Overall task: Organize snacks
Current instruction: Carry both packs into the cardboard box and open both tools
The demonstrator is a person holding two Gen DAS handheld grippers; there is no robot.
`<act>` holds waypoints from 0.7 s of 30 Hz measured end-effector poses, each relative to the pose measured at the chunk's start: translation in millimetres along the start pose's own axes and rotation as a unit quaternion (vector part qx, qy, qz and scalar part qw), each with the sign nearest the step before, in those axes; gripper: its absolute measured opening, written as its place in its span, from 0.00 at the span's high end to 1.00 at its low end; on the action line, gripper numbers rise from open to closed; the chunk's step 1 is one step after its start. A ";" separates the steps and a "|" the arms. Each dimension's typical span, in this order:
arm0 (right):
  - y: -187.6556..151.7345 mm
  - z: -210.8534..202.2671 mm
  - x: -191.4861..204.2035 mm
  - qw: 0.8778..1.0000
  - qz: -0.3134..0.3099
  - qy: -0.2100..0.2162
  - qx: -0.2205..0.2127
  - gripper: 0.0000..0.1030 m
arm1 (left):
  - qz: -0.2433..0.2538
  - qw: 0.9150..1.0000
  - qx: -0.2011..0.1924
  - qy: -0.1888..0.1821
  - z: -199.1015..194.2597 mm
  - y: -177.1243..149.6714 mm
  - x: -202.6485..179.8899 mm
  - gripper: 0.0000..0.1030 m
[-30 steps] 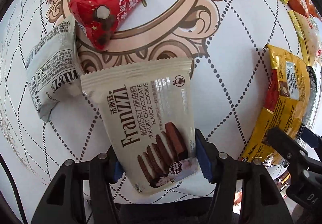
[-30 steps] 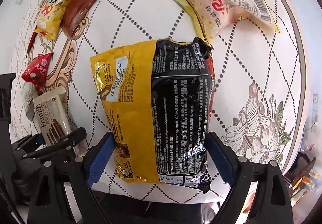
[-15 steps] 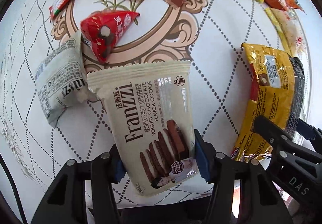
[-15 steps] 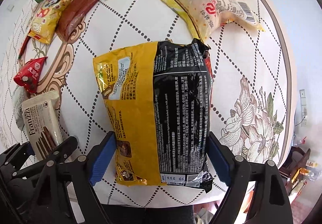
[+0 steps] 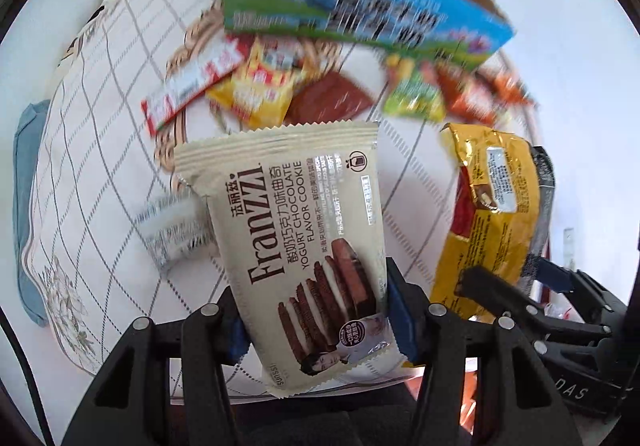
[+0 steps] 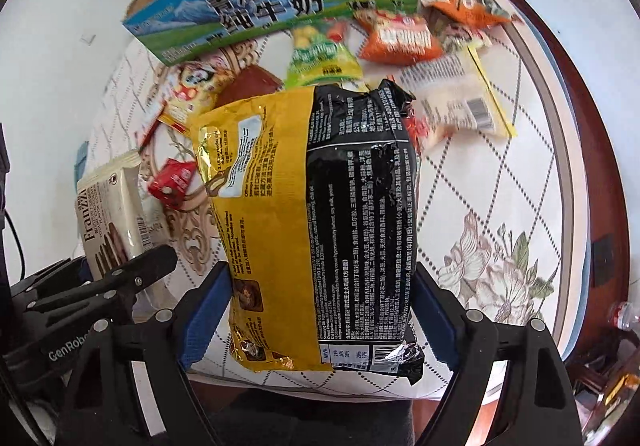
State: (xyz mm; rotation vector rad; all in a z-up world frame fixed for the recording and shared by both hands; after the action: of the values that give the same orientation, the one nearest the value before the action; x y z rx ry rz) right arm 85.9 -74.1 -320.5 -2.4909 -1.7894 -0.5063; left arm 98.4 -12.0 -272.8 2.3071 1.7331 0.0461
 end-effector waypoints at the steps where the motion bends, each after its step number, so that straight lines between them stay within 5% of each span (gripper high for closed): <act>1: 10.4 -11.4 5.0 1.000 -0.008 0.012 -0.004 0.14 | -0.002 1.000 -0.008 -0.006 -10.4 13.6 -2.8 0.48; 5: 70.0 -55.0 19.9 0.998 -0.030 0.054 -0.018 0.14 | -0.002 0.999 -0.027 -0.038 -46.3 91.3 -9.1 0.48; 11: 192.9 -97.6 50.8 0.993 -0.068 0.085 -0.043 0.14 | 0.027 0.998 -0.047 -0.011 -62.0 222.6 15.6 0.48; 16: 294.3 -67.2 70.2 0.994 -0.078 0.065 -0.035 0.14 | 0.012 1.000 -0.001 -0.014 -21.8 307.4 48.8 0.48; 21: 354.9 -14.3 77.3 0.997 -0.061 0.052 0.021 0.14 | 0.016 0.998 0.057 -0.016 31.8 350.6 63.8 0.48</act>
State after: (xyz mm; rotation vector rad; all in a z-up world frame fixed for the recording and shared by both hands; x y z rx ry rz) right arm 433.7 -125.9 -228.3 -2.2925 -1.8996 -0.5876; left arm 452.2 -47.8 -234.1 2.4015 1.7259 -0.0855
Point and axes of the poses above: each gripper's, at about its wrist camera, not at the fingertips, and z roughly the way its jaws point, x to its left, y to its top, the point moved 10 cm from there along z, roughly the way its jaws point, and after that the axes turned 11 degrees about z, right-handed, at the moved point
